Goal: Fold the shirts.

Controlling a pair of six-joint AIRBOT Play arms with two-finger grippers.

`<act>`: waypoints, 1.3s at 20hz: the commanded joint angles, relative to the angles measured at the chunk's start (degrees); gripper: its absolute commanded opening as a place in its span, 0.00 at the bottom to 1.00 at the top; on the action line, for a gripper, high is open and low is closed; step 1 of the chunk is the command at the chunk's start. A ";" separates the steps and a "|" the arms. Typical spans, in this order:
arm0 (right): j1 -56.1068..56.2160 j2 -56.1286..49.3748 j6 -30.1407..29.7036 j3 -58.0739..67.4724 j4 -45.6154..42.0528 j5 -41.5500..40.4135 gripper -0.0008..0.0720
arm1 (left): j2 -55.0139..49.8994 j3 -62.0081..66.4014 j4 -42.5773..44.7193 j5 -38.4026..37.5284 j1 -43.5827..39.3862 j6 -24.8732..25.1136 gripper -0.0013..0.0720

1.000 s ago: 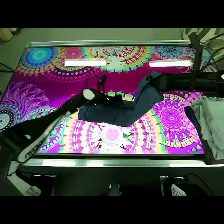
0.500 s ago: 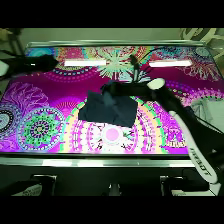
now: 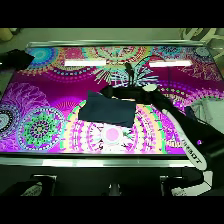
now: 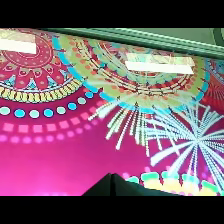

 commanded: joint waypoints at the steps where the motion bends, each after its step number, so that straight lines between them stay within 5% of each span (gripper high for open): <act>1: -10.69 4.24 14.16 -0.02 -32.41 14.95 0.97 | 0.31 -0.70 0.31 -0.35 0.26 0.22 0.05; 2: -13.20 4.22 19.98 -0.48 -42.49 20.85 0.97 | 0.31 -0.70 0.28 -0.33 0.22 0.20 0.05; 4: -15.63 3.39 21.84 -4.15 -46.58 25.27 0.97 | 0.24 -0.70 0.28 -0.33 -0.28 0.20 0.05; 11: -10.12 -2.71 19.67 -9.64 -28.30 10.75 0.93 | 0.15 -0.68 0.26 -0.33 -3.96 0.15 0.05; 12: -9.44 -3.28 19.54 -9.64 -25.70 9.77 0.82 | 0.15 -0.68 0.28 -0.33 -4.28 0.15 0.05; 14: -9.66 -3.19 15.61 -9.44 -19.96 8.74 0.06 | 0.15 -0.68 0.28 -0.33 -4.79 0.17 0.05; 17: -15.10 -0.09 3.72 -5.11 -13.31 12.98 0.04 | 0.13 -0.68 0.28 -0.33 -4.85 0.17 0.05; 26: -52.76 14.10 11.98 12.28 -24.04 29.70 0.04 | 0.09 -0.68 0.31 -0.31 -4.85 1.75 0.05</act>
